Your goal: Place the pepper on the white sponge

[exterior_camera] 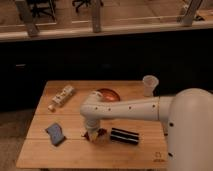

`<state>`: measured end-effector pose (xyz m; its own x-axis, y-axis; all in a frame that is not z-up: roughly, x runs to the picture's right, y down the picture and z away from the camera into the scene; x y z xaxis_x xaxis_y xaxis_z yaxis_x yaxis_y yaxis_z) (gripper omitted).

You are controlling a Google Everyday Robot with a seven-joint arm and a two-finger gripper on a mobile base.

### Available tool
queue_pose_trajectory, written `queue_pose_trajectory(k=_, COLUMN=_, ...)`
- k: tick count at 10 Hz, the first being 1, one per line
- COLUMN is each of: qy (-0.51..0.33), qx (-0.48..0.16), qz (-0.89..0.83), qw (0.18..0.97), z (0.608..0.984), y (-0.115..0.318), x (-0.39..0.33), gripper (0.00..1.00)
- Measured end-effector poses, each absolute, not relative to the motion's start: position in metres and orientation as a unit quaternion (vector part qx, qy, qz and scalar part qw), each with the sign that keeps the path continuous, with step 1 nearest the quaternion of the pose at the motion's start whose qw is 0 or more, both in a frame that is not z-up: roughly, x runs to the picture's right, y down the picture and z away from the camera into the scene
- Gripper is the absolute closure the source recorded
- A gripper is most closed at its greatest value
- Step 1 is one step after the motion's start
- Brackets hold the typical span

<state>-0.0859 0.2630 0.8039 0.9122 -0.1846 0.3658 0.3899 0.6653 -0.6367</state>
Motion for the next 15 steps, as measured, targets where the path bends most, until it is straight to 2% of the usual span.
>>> queue_pose_trajectory(k=15, qy=-0.146, qx=-0.320, qz=-0.175, qw=0.919, z=0.757, y=0.218, x=-0.105, gripper=1.00)
